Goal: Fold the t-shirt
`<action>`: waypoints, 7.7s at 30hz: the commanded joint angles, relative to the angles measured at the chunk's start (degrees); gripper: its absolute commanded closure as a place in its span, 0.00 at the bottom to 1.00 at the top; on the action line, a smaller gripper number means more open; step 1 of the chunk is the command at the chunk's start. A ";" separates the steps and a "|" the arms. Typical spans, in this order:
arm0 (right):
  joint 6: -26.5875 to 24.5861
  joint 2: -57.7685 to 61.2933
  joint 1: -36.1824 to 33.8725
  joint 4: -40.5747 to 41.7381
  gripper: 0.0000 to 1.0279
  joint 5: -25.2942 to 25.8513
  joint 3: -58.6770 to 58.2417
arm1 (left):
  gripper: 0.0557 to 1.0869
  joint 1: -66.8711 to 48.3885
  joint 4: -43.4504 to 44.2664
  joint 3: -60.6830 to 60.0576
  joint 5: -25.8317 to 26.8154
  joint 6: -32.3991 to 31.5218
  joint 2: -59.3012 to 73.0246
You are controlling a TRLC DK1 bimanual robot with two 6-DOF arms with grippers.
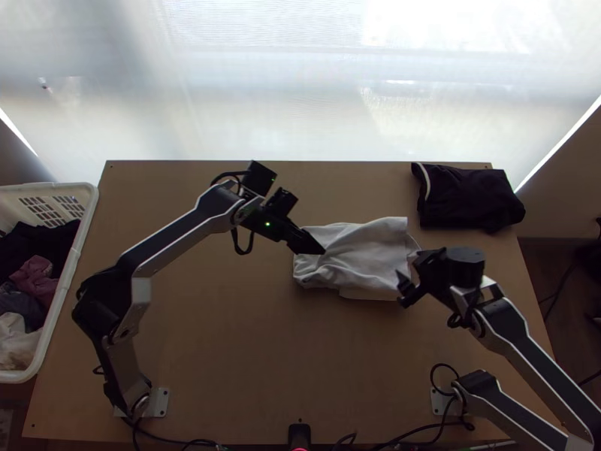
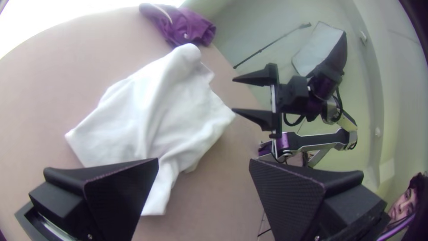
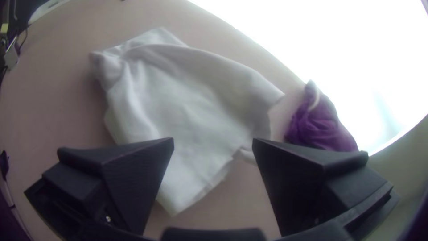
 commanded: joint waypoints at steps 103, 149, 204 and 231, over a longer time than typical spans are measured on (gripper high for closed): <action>-36.04 51.74 16.34 57.95 0.98 32.15 47.01 | 0.05 40.60 -4.20 -9.59 -15.16 6.90 -25.40; -21.80 55.34 -9.06 53.47 0.98 19.85 50.35 | 0.05 38.84 -3.40 -16.01 -21.66 4.61 -28.39; -10.20 60.09 -43.87 52.59 0.05 8.95 27.15 | 0.05 34.01 -1.29 -18.29 -26.58 6.37 -26.28; -14.16 34.34 -50.81 52.59 0.47 7.02 13.70 | 0.05 32.69 -0.68 -20.49 -26.58 6.72 -28.92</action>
